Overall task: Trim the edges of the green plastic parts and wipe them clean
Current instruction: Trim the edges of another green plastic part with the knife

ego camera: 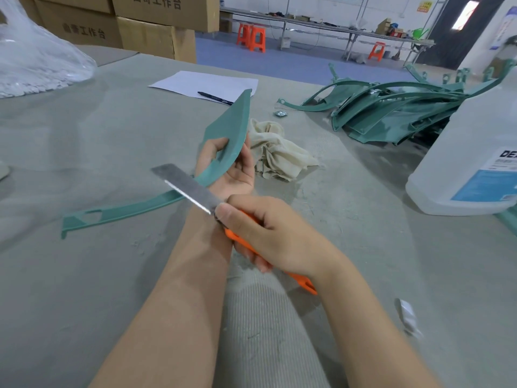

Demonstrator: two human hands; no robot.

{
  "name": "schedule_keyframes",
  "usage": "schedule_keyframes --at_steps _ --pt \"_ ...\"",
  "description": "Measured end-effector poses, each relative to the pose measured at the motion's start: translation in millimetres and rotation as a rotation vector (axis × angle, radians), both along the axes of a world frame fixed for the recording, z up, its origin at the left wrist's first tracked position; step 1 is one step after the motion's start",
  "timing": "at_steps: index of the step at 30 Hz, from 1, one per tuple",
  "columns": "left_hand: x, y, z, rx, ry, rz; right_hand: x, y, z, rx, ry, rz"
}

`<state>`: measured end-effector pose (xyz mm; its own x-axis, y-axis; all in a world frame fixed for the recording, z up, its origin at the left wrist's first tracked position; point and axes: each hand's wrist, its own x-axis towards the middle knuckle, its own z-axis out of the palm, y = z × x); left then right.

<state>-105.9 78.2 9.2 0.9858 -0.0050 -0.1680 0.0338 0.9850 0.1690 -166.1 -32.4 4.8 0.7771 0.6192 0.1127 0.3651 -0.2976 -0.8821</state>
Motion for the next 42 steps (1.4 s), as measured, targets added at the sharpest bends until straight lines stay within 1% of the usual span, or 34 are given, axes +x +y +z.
schedule_keyframes --at_steps 2,6,8,11,12,14,16,18,20,22,24,25,27,28,31,33,35,36,39,42 --pt "0 1 1 -0.033 0.022 0.019 -5 0 -1 0.002 0.032 0.046" --pt "-1 -1 3 -0.031 0.009 0.044 -8 -5 3 0.016 0.108 0.112" --pt "-5 -2 5 -0.008 0.012 0.025 -7 -7 6 0.069 0.131 0.078" --pt "-9 -8 5 -0.039 -0.042 0.008 2 -12 6 0.168 0.102 -0.160" --pt "-8 -9 6 -0.063 -0.015 -0.005 6 -14 4 0.172 0.050 -0.269" --pt "-1 -10 7 -0.008 0.079 0.019 14 -18 0 0.131 -0.083 -0.462" --pt "1 -10 8 0.034 0.087 0.029 19 -20 -3 0.105 -0.182 -0.569" --pt "1 -11 6 0.037 0.069 -0.004 17 -20 -2 0.146 -0.206 -0.600" --pt "-1 -13 5 0.031 0.044 -0.019 15 -20 1 0.195 -0.169 -0.574" --pt "0 -14 6 -0.002 0.043 -0.005 13 -20 3 0.272 -0.081 -0.504" --pt "-1 -16 6 0.047 0.045 0.012 11 -19 5 0.324 -0.018 -0.421" --pt "-2 -17 4 0.143 0.037 0.033 9 -17 5 0.331 -0.002 -0.391" --pt "-8 -16 -1 0.415 -0.007 0.052 5 -11 7 0.358 0.039 -0.340" --pt "-12 -16 -4 0.514 -0.029 0.045 2 -8 7 0.388 0.074 -0.315" --pt "-24 -17 -9 0.637 -0.102 0.085 1 -2 5 0.484 0.162 -0.270" --pt "-25 -17 -5 0.618 -0.127 0.078 1 2 4 0.534 0.187 -0.258" --pt "-24 -16 -2 0.534 -0.089 -0.022 0 5 4 0.585 0.220 -0.245" --pt "-22 -15 -3 0.529 -0.067 -0.049 -1 7 4 0.610 0.240 -0.239" --pt "-21 -15 -7 0.580 -0.060 -0.012 -2 9 6 0.659 0.286 -0.235" --pt "-23 -14 -3 0.502 -0.006 -0.040 -2 8 6 0.686 0.301 -0.257"
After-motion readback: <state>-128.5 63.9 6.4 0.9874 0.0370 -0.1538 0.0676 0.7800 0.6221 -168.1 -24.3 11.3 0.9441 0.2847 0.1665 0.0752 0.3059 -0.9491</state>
